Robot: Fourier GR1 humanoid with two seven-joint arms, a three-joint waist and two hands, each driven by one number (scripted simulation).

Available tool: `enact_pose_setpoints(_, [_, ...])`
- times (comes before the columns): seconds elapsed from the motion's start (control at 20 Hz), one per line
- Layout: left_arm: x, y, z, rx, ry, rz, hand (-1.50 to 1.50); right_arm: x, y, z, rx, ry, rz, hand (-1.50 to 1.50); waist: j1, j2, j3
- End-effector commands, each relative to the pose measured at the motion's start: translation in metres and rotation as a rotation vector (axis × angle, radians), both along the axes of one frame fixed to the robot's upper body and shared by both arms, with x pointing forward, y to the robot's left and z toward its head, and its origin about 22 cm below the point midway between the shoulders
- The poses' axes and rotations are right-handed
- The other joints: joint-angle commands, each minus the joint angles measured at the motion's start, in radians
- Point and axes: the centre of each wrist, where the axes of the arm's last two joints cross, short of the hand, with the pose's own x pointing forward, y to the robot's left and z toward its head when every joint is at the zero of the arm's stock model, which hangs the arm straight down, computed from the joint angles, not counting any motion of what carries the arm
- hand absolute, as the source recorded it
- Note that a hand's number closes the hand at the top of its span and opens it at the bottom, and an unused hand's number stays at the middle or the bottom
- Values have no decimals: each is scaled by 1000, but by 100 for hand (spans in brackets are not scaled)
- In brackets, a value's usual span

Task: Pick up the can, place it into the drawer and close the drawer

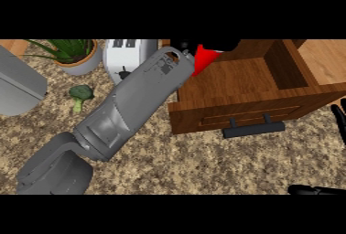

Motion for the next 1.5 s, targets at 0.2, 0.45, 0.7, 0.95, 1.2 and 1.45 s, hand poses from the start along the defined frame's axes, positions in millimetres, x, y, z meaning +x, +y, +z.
enact_pose_setpoints(0.2, [0,6,-17,-23,2,69,-150,0,1,5,-17,-24,10,-150,-7,3,0])
enact_pose_setpoints(0.45, [0,1,-4,-46,-28,85,-150,1,-3,11,-8,-46,6,-150,-13,4,0])
enact_pose_setpoints(0.7, [-3,5,-20,-91,21,89,-150,-13,-2,21,-205,-100,-24,-150,-3,-2,-1])
enact_pose_setpoints(0.95, [-4,1,-11,-143,19,70,-150,-5,3,43,-350,-166,-11,-150,15,0,-2])
enact_pose_setpoints(1.2, [-8,-10,8,-191,7,63,-150,0,13,44,-490,-198,12,-150,25,-5,-1])
enact_pose_setpoints(1.45, [-6,-7,7,-209,-35,81,-150,13,17,39,-687,-213,-46,-150,54,-7,-2])
